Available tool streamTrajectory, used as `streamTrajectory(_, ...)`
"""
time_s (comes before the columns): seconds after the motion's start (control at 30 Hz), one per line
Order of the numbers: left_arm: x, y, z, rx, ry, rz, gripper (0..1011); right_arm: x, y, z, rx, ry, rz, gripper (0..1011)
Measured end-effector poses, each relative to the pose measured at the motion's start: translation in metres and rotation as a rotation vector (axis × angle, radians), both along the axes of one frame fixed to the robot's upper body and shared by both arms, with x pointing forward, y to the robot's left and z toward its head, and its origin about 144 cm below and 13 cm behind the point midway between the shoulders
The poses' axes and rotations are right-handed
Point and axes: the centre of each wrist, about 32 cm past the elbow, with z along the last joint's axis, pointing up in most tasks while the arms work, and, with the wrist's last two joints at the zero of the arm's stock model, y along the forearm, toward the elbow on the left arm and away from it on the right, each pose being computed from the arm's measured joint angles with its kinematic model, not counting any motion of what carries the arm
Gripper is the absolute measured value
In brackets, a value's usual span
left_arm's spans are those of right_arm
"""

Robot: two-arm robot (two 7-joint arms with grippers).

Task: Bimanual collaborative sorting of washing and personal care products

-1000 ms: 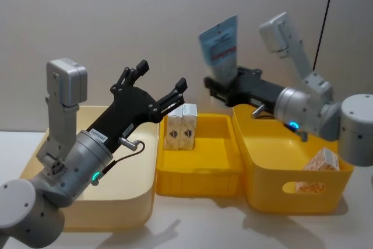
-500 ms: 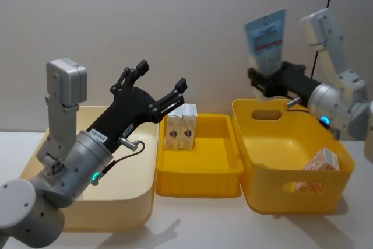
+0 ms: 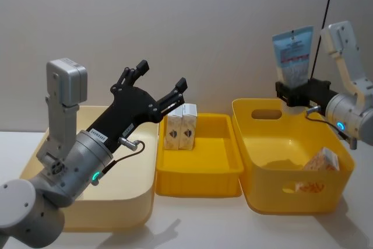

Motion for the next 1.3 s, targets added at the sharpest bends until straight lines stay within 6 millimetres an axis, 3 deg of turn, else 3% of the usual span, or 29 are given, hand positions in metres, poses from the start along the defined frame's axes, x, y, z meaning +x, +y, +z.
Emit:
streamTrajectory(0.3, 0.0, 0.0, 0.0, 0.0, 0.0, 0.0, 1003, 0.012, -0.001, -0.009, 0.024, 0.101, 0.002, 552)
streamTrajectory(0.57, 0.0, 0.0, 0.0, 0.0, 0.0, 0.0, 1003, 0.02, 0.0, -0.015, 0.043, 0.155, 0.013, 816)
streamTrajectory(0.83, 0.0, 0.0, 0.0, 0.0, 0.0, 0.0, 1003, 0.023, 0.001, -0.017, 0.051, 0.179, 0.018, 993)
streamTrajectory(1.3, 0.0, 0.0, 0.0, 0.0, 0.0, 0.0, 1003, 0.025, 0.001, -0.019, 0.059, 0.199, 0.023, 1001)
